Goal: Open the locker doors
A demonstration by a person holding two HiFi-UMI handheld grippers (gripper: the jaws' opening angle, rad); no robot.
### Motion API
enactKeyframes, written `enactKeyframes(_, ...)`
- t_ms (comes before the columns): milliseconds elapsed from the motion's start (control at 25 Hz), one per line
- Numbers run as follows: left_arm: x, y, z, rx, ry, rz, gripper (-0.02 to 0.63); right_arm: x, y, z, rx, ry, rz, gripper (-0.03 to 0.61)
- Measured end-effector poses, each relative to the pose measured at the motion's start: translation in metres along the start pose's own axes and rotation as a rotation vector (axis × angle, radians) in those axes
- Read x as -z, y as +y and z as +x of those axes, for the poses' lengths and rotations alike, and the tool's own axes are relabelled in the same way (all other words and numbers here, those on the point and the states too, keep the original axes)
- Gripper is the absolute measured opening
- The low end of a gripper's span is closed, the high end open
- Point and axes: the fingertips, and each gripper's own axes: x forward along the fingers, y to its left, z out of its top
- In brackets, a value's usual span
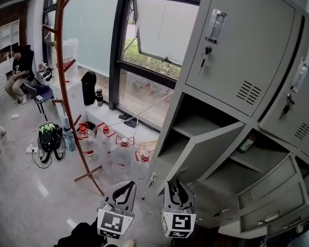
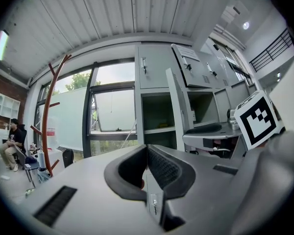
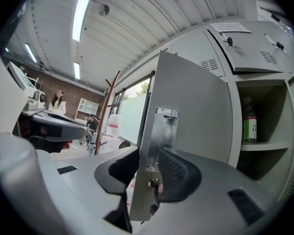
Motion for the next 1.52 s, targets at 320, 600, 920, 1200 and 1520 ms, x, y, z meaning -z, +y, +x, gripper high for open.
enactKeyframes(320,-0.008,-0.035,0.005,0.081,-0.019,0.011,0.025,0.006,-0.013,-0.038,0.043,0.008,0.016,0.129)
enactKeyframes(600,-0.014,-0.065,0.0,0.15,-0.033,0.018,0.025,0.01,-0.024,-0.068,0.101,0.013,0.023,0.123)
enactKeyframes(920,-0.017,-0.093,-0.003,0.217,-0.043,0.025,0.025,0.015,-0.038,-0.098,0.163,0.023,0.027,0.101)
enactKeyframes(1200,-0.018,-0.121,0.002,0.29,-0.047,0.029,0.025,0.019,-0.056,-0.122,0.232,0.032,0.033,0.093)
enactKeyframes(1520,-0.021,-0.145,0.007,0.351,-0.053,0.037,0.025,0.027,-0.077,-0.146,0.315,0.049,0.039,0.037)
